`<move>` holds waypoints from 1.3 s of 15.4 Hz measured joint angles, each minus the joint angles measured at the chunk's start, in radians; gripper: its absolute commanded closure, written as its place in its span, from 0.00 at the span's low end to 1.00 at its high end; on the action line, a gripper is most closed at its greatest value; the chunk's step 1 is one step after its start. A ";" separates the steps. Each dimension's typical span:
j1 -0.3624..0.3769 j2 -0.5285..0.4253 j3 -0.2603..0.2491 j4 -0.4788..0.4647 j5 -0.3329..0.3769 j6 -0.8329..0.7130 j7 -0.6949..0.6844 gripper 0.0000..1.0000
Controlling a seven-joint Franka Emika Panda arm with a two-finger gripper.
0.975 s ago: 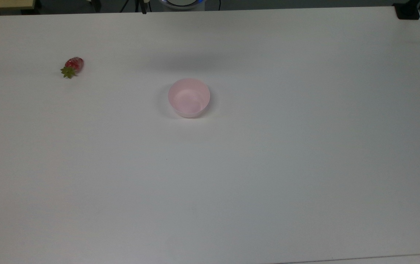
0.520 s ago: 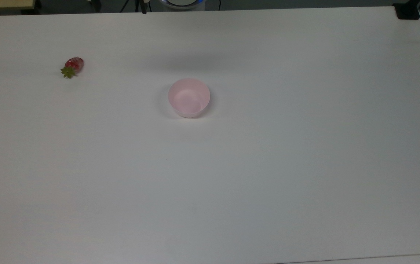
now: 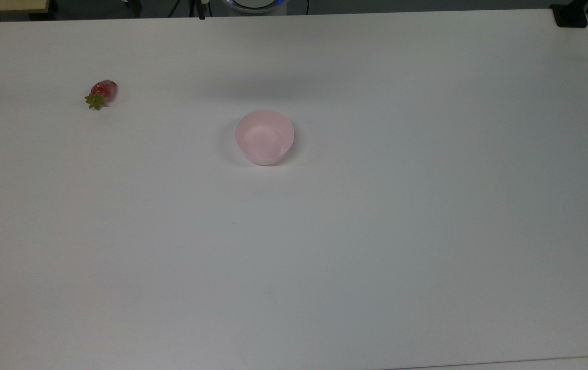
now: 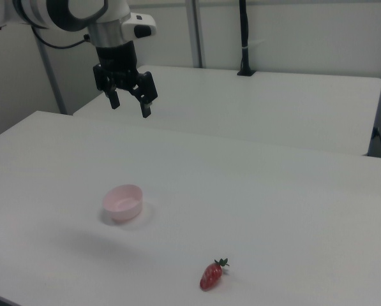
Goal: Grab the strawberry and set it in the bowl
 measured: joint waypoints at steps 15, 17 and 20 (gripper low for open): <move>-0.033 0.000 -0.035 -0.035 -0.201 -0.115 -0.302 0.00; -0.068 0.002 -0.057 -0.094 -0.220 -0.069 -0.311 0.00; -0.109 0.008 -0.128 -0.251 -0.222 0.141 -0.322 0.00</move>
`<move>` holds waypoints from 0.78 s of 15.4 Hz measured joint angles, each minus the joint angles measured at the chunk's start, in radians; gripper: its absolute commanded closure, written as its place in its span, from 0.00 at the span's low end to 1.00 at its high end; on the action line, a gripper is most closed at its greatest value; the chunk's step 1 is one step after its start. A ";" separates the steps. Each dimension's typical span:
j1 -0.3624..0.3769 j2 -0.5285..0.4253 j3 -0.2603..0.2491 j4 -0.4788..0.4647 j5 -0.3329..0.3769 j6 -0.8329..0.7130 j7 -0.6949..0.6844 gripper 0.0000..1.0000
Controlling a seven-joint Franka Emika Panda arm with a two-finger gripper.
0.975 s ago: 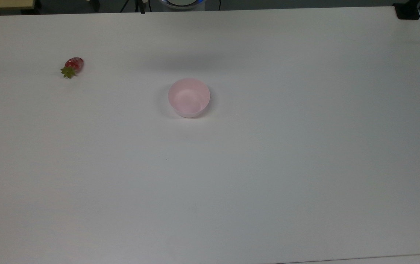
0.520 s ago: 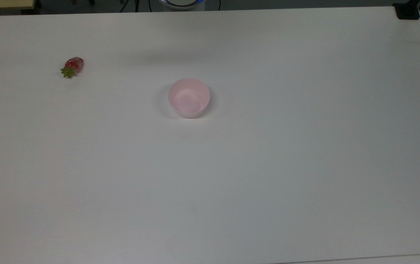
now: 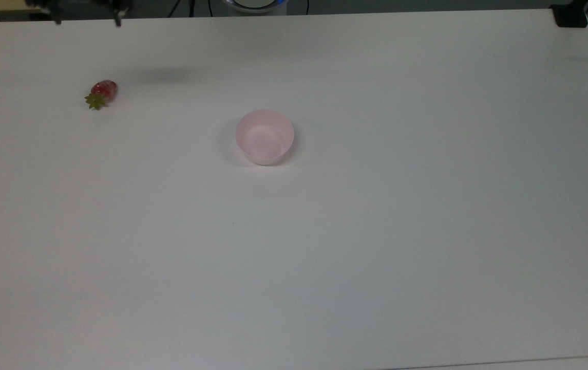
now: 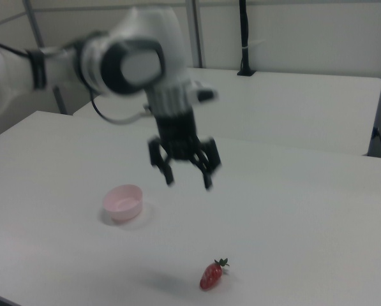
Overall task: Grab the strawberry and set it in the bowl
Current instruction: 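Move the open gripper over the red strawberry and lower it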
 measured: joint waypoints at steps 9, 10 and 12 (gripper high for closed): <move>-0.036 0.034 -0.143 -0.373 0.060 0.465 0.084 0.05; -0.036 0.043 -0.144 -0.377 0.095 0.465 0.091 0.05; -0.035 0.069 -0.144 -0.378 0.142 0.476 0.095 0.06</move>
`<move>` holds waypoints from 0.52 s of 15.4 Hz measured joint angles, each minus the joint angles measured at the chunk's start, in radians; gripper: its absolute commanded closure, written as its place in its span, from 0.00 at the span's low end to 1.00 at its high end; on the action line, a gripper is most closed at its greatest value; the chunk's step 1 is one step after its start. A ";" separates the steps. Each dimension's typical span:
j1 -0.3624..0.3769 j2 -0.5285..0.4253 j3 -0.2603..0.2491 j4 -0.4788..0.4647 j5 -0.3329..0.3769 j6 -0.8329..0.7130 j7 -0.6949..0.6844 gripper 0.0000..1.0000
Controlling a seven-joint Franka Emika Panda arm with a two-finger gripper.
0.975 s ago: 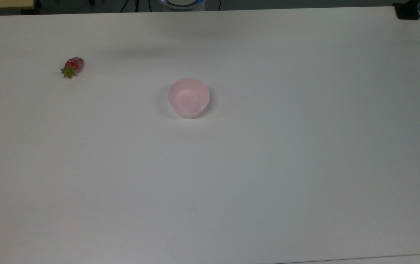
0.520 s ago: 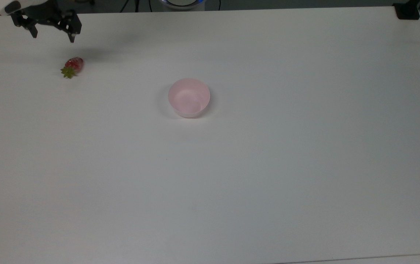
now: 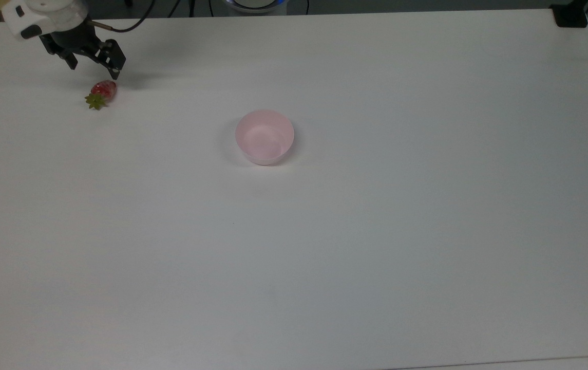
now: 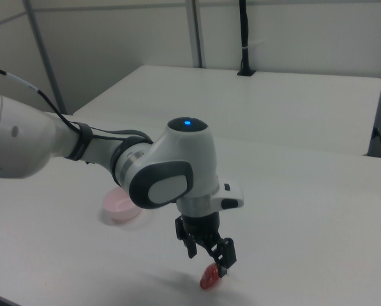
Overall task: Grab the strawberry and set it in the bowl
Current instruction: 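Move the open gripper over the red strawberry and lower it, then close the gripper on the red strawberry and lift it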
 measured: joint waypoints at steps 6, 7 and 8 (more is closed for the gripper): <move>0.005 0.068 0.000 -0.001 0.027 0.057 0.008 0.20; 0.005 0.073 0.000 -0.001 0.027 0.059 0.001 0.29; 0.005 0.078 0.000 -0.001 0.027 0.065 -0.006 0.42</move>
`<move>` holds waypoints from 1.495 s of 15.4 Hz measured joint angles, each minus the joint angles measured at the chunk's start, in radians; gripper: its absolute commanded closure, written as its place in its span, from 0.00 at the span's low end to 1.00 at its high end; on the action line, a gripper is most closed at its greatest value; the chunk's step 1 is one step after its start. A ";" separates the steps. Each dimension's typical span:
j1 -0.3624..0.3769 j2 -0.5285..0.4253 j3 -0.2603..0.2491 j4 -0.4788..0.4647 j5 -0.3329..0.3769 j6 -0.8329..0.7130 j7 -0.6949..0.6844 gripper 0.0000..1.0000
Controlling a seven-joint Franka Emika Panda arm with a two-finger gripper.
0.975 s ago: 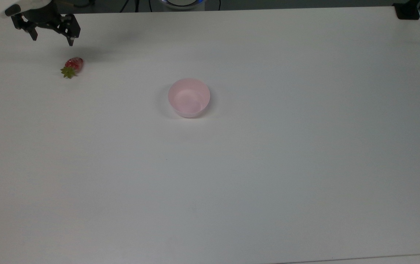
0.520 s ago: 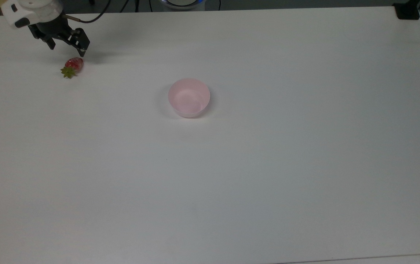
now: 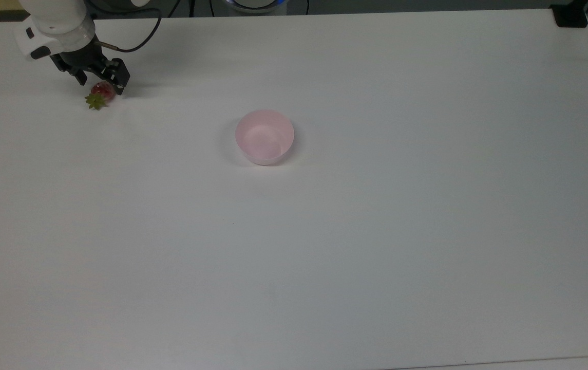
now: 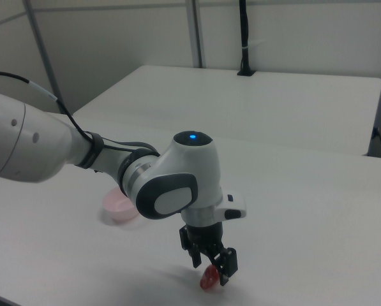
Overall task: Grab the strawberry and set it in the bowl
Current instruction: 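Close the gripper on the red strawberry and lift it, then carry the strawberry over the pink bowl and lower it inside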
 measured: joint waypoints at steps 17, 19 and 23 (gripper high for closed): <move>0.063 -0.112 0.158 0.123 0.036 -0.256 0.114 0.65; 0.072 -0.128 0.267 0.162 0.055 -0.285 0.243 0.65; 0.087 -0.098 0.441 0.170 0.057 -0.285 0.448 0.65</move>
